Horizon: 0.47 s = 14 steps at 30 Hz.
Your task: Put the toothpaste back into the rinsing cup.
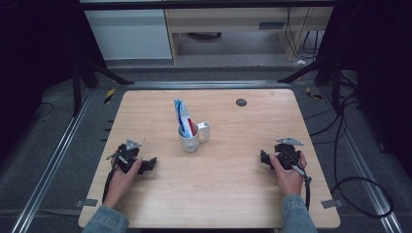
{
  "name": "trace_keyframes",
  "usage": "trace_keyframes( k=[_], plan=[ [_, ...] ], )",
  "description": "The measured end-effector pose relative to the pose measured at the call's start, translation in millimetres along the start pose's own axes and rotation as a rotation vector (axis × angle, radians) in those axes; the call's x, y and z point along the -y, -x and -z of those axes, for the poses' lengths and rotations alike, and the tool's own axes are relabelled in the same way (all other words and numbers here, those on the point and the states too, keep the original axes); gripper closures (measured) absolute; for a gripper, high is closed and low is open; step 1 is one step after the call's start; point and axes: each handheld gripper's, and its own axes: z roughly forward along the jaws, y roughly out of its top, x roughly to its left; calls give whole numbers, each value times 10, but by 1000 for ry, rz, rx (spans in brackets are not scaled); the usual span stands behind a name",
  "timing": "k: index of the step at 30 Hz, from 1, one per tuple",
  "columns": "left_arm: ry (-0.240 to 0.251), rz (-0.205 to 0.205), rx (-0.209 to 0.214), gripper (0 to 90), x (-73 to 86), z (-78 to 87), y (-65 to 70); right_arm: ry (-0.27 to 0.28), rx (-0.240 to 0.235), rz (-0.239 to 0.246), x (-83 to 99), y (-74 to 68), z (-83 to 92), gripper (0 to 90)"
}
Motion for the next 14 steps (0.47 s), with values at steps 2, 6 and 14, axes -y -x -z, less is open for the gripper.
trace_keyframes(
  k=[2, 6, 14],
  plan=[
    [0, 1, 0, 0, 0, 0, 0, -13, 19, 1, 18, 0, -34, 87],
    [0, 0, 0, 0, 0, 0, 0, -23, 34, -10, 10, -3, -57, 80],
    [0, 2, 1, 0, 1, 0, 1, -48, 57, -36, -9, -13, -91, 3]
  ],
)
